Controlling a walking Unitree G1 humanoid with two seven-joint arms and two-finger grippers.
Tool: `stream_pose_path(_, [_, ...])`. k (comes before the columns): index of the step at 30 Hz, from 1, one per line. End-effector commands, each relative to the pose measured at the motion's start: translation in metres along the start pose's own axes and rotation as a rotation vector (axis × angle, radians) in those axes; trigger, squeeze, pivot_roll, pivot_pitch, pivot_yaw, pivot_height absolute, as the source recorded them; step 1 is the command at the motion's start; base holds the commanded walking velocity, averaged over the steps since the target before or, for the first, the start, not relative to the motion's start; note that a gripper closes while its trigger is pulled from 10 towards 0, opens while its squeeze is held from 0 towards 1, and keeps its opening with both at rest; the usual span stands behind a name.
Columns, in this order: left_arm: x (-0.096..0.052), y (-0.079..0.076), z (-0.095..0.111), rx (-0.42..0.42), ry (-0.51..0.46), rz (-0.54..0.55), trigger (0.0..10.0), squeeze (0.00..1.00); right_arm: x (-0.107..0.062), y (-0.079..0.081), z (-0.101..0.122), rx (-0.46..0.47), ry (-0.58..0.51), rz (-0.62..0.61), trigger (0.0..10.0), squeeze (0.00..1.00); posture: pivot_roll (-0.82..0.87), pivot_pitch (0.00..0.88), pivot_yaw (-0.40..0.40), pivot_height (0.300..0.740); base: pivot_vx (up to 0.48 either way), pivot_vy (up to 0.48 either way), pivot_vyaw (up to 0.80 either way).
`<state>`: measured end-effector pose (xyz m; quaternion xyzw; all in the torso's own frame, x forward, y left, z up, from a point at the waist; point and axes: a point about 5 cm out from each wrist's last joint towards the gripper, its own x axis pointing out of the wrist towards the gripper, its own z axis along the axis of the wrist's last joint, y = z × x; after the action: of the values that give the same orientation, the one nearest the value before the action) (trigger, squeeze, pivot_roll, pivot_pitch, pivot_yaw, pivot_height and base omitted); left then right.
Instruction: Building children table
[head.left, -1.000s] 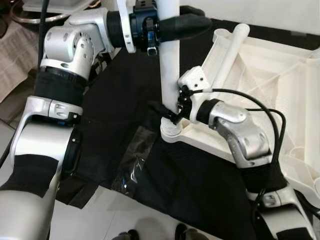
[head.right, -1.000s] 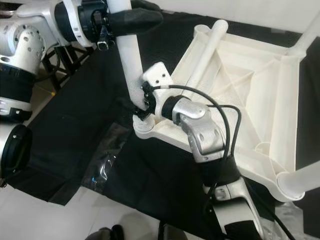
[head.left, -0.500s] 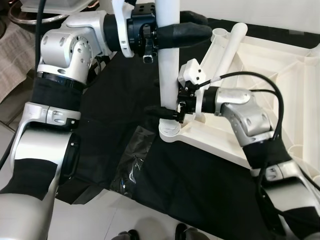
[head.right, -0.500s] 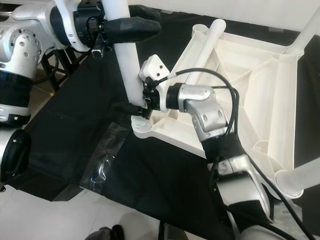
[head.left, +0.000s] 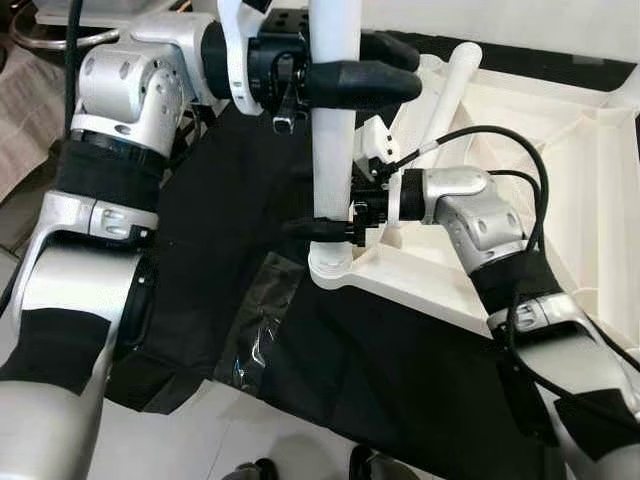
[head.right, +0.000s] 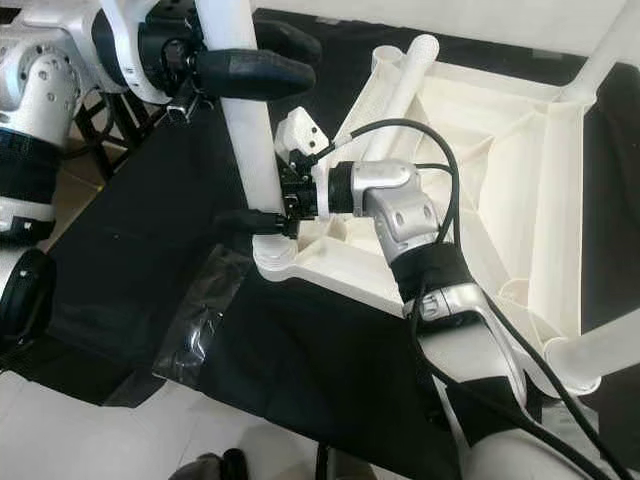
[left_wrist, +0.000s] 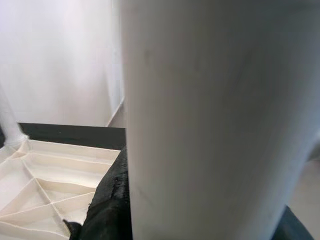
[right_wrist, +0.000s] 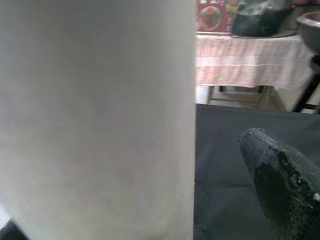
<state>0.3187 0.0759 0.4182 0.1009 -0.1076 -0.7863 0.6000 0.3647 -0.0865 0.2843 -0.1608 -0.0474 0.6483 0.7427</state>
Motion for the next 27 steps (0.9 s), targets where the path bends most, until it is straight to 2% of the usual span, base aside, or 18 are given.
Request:
stream_pose_path(1, [0.029,-0.003,-0.02,-0.139,0.011,-0.176,0.0,0.0,0.021,0.008,0.002,-0.013,0.016,0.1,0.7,0.0,-0.04,0.257,0.043,0.74,0.0,0.0,0.0])
stream_pose_path(2, [0.03,-0.004,-0.019,-0.15,-0.001,-0.187,0.0,0.0,0.021,0.009,0.002,-0.011,0.012,0.132,0.0,0.0,-0.04,0.258,0.042,0.74,0.0,0.0,0.0])
stream_pose_path(6, [0.032,-0.006,-0.021,-0.164,0.0,-0.211,0.0,0.0,0.018,0.012,0.003,-0.009,0.01,0.213,0.0,0.0,-0.04,0.273,0.04,0.74,0.0,0.0,0.0])
stream_pose_path(16, [0.031,-0.004,-0.026,-0.181,-0.034,-0.203,0.0,0.0,0.02,0.009,0.001,-0.013,0.007,0.196,0.0,0.0,-0.05,0.286,0.039,0.74,0.0,0.0,0.0])
stream_pose_path(17, [0.03,-0.003,-0.025,-0.184,-0.041,-0.199,0.2,0.22,0.02,0.008,0.001,-0.012,0.003,0.181,0.0,0.0,-0.05,0.286,0.038,0.74,0.0,0.0,0.0])
stream_pose_path(18, [0.03,-0.001,-0.025,-0.179,-0.047,-0.184,10.0,1.0,0.02,0.007,-0.001,-0.007,0.0,0.146,0.0,0.0,-0.05,0.285,0.038,0.74,0.0,0.0,0.0])
stream_pose_path(19, [0.03,-0.001,-0.025,-0.179,-0.047,-0.184,10.0,1.0,0.02,0.007,-0.001,-0.007,0.0,0.146,0.0,0.0,-0.05,0.285,0.038,0.74,0.0,0.0,0.0])
stream_pose_path(22, [0.028,0.004,-0.023,-0.157,-0.075,-0.122,10.0,1.0,0.017,0.004,-0.007,0.012,0.007,0.041,0.0,0.0,-0.06,0.282,0.037,0.74,0.0,0.0,0.0])
stream_pose_path(27, [0.024,0.011,-0.022,-0.125,-0.079,-0.037,10.0,1.0,0.012,0.004,-0.015,0.035,0.028,-0.032,0.0,0.0,-0.07,0.276,0.036,0.74,0.0,0.0,0.0])
